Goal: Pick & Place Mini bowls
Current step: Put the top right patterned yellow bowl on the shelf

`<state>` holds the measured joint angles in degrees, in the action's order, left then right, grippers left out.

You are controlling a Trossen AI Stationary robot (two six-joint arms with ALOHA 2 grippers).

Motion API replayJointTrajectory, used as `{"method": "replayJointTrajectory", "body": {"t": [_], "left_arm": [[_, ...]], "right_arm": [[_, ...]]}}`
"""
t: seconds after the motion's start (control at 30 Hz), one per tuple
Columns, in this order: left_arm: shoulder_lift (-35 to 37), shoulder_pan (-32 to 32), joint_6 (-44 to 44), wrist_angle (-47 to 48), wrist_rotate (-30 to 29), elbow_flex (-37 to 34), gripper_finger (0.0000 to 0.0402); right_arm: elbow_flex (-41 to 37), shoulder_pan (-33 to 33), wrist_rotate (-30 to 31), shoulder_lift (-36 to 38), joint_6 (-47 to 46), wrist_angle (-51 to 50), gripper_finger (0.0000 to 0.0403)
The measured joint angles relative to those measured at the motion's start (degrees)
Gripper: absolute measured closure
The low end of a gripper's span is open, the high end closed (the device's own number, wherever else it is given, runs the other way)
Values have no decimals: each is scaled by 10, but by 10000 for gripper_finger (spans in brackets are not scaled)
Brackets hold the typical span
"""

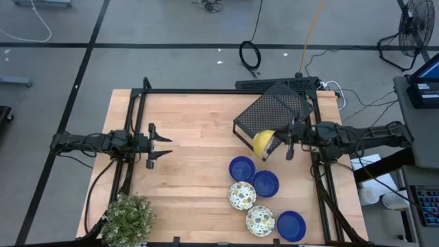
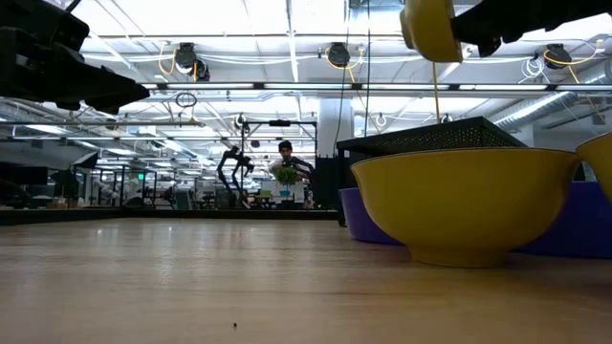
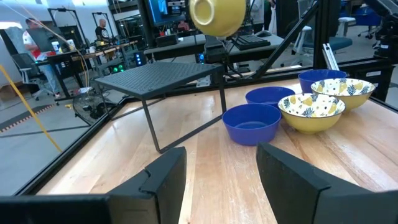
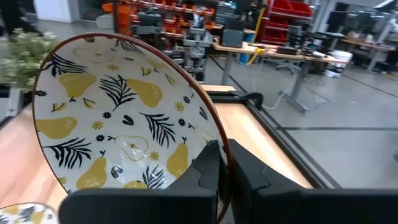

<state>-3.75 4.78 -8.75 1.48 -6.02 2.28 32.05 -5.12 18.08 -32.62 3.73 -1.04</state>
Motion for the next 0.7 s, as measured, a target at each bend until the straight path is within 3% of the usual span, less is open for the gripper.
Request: {"method": "replayJointTrajectory", "body": {"t": [0.7], "left_arm": [[0,0,0,0,0,0,204]], "right_arm": [[0,107,1,0,0,0,398]]}}
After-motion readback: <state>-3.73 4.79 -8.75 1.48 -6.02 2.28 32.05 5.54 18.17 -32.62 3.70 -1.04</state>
